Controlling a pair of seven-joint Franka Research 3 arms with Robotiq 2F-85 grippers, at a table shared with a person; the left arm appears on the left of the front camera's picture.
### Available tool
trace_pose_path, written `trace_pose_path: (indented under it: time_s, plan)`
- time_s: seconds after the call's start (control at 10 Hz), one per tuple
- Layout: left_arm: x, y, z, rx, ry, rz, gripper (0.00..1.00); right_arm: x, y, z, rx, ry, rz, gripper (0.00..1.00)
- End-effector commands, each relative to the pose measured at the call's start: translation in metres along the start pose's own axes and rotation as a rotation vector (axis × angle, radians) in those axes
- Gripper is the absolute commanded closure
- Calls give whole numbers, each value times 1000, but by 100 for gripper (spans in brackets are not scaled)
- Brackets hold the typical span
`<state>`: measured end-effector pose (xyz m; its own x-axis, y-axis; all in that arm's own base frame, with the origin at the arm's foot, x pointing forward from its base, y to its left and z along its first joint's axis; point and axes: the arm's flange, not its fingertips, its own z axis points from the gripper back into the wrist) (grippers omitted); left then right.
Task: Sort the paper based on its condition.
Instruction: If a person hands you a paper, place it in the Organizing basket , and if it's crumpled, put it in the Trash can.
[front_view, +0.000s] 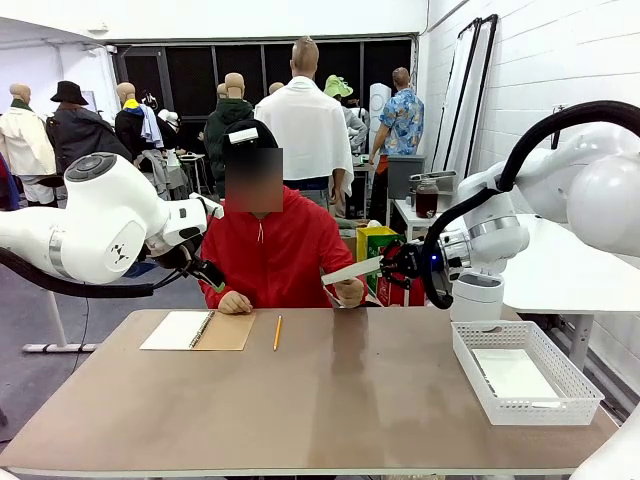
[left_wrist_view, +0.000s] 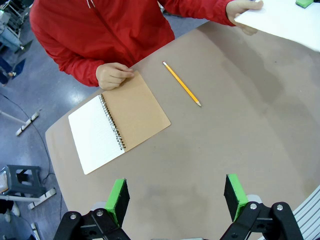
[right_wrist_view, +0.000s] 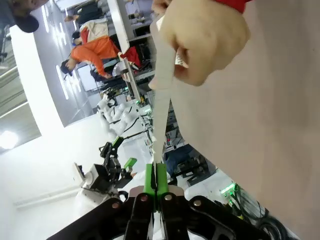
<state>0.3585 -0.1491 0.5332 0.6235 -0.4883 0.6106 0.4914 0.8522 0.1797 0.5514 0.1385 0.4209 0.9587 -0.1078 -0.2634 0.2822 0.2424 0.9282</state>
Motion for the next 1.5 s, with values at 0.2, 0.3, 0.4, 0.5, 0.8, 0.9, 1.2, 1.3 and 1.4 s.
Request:
trace_pose_path:
  time_s: [0.2,0.3,0.4,0.5,0.8,0.9,1.2,1.3,1.4]
  plan:
    - [-1,0,-1,-1,3,-3,0,-21,20,41,50,-15,133,100]
    - [-1,0,-1,-1,3,-3,0,-33,23,56,-32,-45,224,100]
    - [-1,0,-1,-1,3,-3,0,-47,24,72,-172,-70,323,100]
    - [-1,0,-1,-1,3,-3,0,-60,24,88,-279,-96,358,100]
    - [-1,0,-1,-1,3,-3,0,-104,6,126,-522,-81,398,100]
    - [-1,0,-1,-1,3,-3,0,-112,-4,135,-585,-80,405,100]
    - [-1,0,-1,-1,3,-3,0,-111,-4,141,-585,-61,402,100]
    - [-1,0,-1,-1,3,-3,0,-111,-4,141,-585,-61,402,100]
    - [-1,0,-1,-1,3,-3,0,-111,-4,141,-585,-61,402,100]
